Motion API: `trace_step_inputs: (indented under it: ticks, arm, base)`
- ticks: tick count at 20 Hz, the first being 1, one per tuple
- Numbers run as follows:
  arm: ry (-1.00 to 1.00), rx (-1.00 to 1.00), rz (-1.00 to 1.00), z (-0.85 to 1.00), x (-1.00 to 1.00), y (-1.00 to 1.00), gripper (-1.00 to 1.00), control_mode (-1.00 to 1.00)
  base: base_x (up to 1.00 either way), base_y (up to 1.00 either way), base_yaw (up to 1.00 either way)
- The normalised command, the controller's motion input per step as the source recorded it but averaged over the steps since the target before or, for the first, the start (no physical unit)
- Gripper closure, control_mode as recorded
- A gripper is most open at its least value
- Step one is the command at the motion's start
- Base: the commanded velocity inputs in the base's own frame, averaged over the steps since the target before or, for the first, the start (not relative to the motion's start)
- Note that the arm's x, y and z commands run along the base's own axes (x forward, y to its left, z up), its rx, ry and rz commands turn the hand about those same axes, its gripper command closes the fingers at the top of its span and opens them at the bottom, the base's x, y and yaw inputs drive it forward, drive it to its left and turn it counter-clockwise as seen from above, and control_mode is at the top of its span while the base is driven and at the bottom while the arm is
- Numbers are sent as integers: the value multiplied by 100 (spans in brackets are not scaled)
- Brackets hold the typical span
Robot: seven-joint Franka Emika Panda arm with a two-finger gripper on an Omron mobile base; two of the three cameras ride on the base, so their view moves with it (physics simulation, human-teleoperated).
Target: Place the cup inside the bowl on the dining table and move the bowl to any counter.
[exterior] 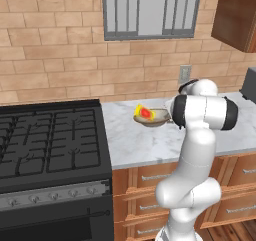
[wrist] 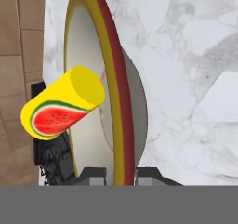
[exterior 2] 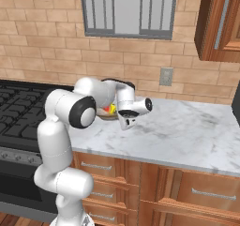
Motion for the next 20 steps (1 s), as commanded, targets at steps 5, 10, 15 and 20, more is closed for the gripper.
trace_step_inputs:
  ticks: [5, 10, 15, 20]
  arm:
    - [0, 0, 0, -8, 0, 3, 100, -100]
    - [0, 0, 0, -12, 0, 1, 100, -100]
    - [0, 0, 0, -19, 0, 1, 100, -100]
    - [0, -3, 0, -29, 0, 3, 100, -100]
  base:
    - [0, 0, 0]
    - [0, 0, 0]
    - [0, 0, 0]
    - [0, 0, 0]
